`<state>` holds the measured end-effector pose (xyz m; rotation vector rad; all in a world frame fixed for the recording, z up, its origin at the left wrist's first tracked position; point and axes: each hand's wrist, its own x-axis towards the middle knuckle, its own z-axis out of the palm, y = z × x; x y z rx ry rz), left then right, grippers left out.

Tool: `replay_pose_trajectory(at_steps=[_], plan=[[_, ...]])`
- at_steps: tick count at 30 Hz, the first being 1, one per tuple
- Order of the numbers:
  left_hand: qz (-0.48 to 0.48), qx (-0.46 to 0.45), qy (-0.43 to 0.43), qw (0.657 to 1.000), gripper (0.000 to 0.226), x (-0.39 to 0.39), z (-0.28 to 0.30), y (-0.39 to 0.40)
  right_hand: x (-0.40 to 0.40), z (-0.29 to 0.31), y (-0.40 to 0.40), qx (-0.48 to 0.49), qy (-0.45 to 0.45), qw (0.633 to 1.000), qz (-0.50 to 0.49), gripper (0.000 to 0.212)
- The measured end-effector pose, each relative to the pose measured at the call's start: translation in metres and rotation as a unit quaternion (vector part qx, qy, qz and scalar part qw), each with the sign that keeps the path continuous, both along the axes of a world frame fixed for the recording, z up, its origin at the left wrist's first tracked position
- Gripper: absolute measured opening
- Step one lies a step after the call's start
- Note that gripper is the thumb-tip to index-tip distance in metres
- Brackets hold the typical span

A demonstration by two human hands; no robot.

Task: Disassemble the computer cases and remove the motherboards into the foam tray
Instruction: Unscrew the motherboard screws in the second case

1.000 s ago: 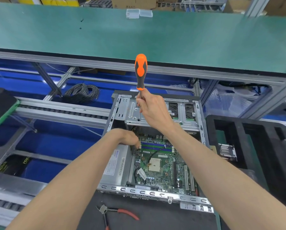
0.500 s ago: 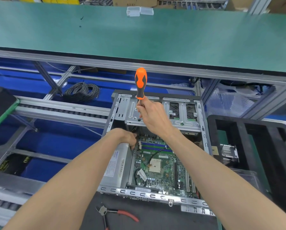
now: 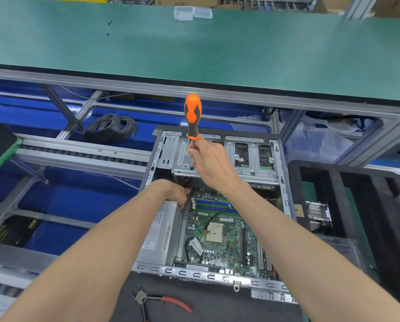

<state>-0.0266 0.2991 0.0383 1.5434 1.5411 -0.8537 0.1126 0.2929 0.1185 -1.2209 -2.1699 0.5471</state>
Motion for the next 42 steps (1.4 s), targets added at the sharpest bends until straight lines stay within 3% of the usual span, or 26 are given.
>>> replay_pose_trajectory(at_steps=[8, 13, 20, 22, 24, 25, 26, 28, 29, 33, 37, 39, 42], plan=[[-0.009, 0.038, -0.018, 0.999, 0.081, 0.003, 0.011, -0.005, 0.002, -0.001, 0.004, -0.012, -0.007, 1.000, 0.011, 0.012], [0.030, 0.145, -0.070, 0.987, 0.051, 0.001, 0.035, -0.018, 0.005, 0.003, 0.009, -0.042, -0.017, 0.998, 0.039, 0.010], [0.124, 0.272, -0.203, 0.932, 0.017, -0.009, 0.089, -0.050, 0.004, 0.008, 0.006, -0.067, -0.028, 0.997, 0.033, 0.010], [0.167, 0.292, -0.211, 0.918, 0.019, -0.015, 0.116, -0.054, 0.003, 0.009, 0.005, -0.072, -0.031, 0.996, 0.029, 0.010], [0.177, 0.399, -0.192, 0.879, 0.020, -0.021, 0.143, -0.054, 0.003, 0.009, 0.005, -0.075, -0.037, 0.996, 0.026, 0.011], [0.173, 0.475, -0.210, 0.837, 0.014, -0.023, 0.155, -0.054, 0.003, 0.009, 0.005, -0.076, -0.038, 0.996, 0.024, 0.012], [0.173, 0.524, -0.279, 0.786, 0.014, -0.022, 0.167, -0.054, 0.003, 0.009, 0.004, -0.078, -0.038, 0.996, 0.021, 0.012], [0.162, 0.503, -0.480, 0.701, 0.045, -0.015, 0.186, -0.052, 0.004, 0.010, 0.004, -0.084, -0.028, 0.996, 0.018, 0.013], [0.144, 0.485, -0.524, 0.686, 0.054, -0.011, 0.190, -0.049, 0.004, 0.010, 0.004, -0.086, -0.022, 0.996, 0.017, 0.013], [0.056, 0.546, -0.440, 0.710, 0.041, 0.000, 0.192, -0.035, 0.003, 0.012, 0.004, -0.087, -0.033, 0.995, 0.020, 0.012], [0.064, 0.578, -0.421, 0.696, 0.034, 0.002, 0.188, -0.028, 0.004, 0.015, 0.004, -0.099, -0.034, 0.994, 0.021, 0.011], [0.081, 0.579, -0.416, 0.696, 0.031, 0.002, 0.187, -0.027, 0.007, 0.019, 0.003, -0.057, -0.027, 0.998, 0.002, 0.005], [0.111, 0.594, -0.407, 0.685, 0.024, 0.005, 0.188, -0.030, 0.003, 0.039, -0.003, -0.011, 0.123, 0.991, -0.049, 0.033]])
